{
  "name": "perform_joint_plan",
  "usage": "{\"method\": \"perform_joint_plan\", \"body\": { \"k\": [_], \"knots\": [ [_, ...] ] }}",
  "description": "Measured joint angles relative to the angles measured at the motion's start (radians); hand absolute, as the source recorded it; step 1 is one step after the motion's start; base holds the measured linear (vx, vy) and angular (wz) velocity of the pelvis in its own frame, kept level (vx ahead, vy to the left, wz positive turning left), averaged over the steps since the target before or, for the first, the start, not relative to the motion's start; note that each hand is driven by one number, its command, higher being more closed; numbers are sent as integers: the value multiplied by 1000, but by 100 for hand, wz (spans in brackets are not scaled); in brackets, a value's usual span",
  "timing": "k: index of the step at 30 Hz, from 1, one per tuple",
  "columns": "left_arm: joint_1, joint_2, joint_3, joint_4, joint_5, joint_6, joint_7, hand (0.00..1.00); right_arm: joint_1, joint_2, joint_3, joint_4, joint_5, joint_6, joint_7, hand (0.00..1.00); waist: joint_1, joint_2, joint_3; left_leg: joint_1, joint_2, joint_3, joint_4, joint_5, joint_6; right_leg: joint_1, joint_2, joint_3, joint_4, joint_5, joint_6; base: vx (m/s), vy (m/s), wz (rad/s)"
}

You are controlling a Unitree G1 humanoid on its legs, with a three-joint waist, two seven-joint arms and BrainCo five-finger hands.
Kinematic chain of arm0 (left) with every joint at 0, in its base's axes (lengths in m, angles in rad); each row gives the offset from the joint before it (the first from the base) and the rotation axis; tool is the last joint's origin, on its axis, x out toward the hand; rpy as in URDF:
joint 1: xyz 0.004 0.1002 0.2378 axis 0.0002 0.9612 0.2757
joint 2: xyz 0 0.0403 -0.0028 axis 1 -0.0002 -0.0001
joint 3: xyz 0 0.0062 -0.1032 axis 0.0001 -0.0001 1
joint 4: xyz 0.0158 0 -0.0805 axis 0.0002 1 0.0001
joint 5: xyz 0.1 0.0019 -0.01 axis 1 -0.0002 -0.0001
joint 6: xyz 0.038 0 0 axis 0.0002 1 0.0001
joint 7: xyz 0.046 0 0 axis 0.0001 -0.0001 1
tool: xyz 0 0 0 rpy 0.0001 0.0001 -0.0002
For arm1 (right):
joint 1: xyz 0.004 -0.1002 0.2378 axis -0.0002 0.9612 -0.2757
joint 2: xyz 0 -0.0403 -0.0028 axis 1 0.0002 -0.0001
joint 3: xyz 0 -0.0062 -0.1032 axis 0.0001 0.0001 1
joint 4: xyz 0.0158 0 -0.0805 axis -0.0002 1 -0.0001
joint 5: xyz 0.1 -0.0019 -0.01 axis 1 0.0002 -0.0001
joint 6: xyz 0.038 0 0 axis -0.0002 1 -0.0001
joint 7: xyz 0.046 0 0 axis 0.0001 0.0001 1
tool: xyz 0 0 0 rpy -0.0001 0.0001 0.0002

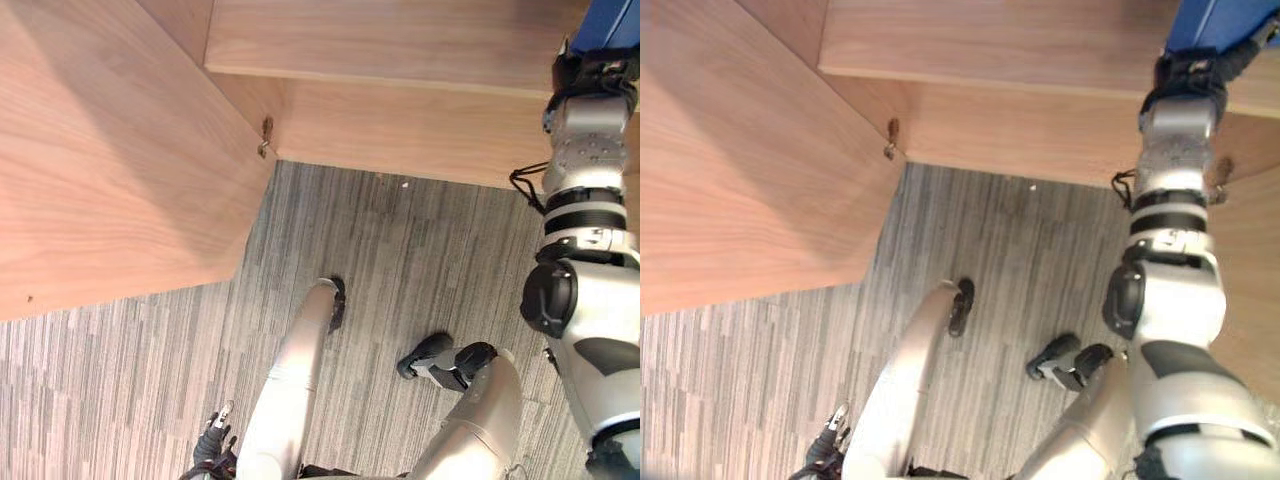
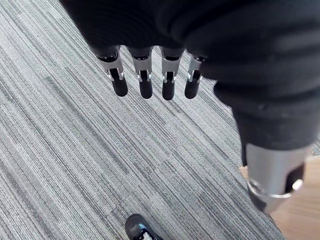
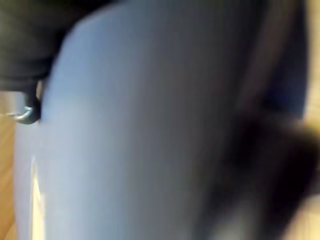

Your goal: Walk over to the cabinet, pick up the folder, carry it to the office cabinet, place the folder inside the office cabinet, then close the office cabinet door

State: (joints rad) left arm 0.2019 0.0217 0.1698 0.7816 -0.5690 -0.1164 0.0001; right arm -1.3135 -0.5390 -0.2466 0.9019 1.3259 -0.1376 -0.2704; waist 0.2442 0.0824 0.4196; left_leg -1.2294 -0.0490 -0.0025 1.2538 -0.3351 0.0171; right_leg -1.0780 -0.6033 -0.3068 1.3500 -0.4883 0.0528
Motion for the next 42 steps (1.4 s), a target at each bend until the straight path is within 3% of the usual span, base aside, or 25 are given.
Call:
{"method": "perform_joint_plan", "body": {
  "k": [3, 4, 7, 14, 20, 29, 35, 42],
  "knots": [
    [0, 0, -6, -9, 0, 0, 15, 0, -33, -14, 23, 1, -13, 4, -19, 100, 8, 1, 1, -17, -5, -5, 1, 6, -7, -18, -9, -3, 17, -11, -11, 36, -71, 10],
    [0, -3, -8, -12, -1, 0, 16, 0, -42, -30, 51, 4, -15, 9, -25, 0, 11, 7, 4, -22, -5, -10, 3, 8, -10, -19, -10, -9, 21, -13, -13, 38, -61, 7],
    [-1, -14, -8, -21, -16, -2, 27, 0, -71, -74, 124, 6, -55, 23, -30, 0, 12, 23, 20, -35, -5, -20, 3, 16, -14, -23, -8, -21, 23, -15, -17, 36, -45, 5],
    [-3, -16, -7, -26, -20, -8, 36, 0, -126, -126, 223, 7, -166, 43, -26, 0, 12, 23, 28, -61, -5, -25, -5, 27, -21, -50, -5, -23, 24, -15, -17, 55, -37, 2],
    [-4, -17, -4, -26, -20, -9, 36, 0, -129, -132, 306, 18, -326, 94, 20, 0, 5, 22, 29, -57, 2, -27, -11, 30, -25, -48, 5, -23, 19, -15, -18, 63, -31, -3],
    [-25, -13, 2, -38, -20, -9, 9, 0, -98, -118, 366, 37, -384, 148, 125, 0, -1, 14, 35, 6, 24, -25, -77, 48, -32, 4, 34, -43, -46, 6, -31, 61, -34, -6],
    [-25, -3, 5, -41, -9, -7, -31, 0, -4, -118, 407, 44, -733, 194, 269, 0, -21, 7, 39, 65, 38, -13, -109, 49, -33, 52, 47, -46, -77, 10, -28, 72, -25, -6],
    [-26, 21, 13, -35, 32, 2, -61, 0, 122, -102, 378, 43, -979, 191, 347, 0, -33, -4, 33, 142, 45, -5, -124, 46, -33, 123, 57, -44, -95, 13, -23, 32, -13, -4]
  ]
}}
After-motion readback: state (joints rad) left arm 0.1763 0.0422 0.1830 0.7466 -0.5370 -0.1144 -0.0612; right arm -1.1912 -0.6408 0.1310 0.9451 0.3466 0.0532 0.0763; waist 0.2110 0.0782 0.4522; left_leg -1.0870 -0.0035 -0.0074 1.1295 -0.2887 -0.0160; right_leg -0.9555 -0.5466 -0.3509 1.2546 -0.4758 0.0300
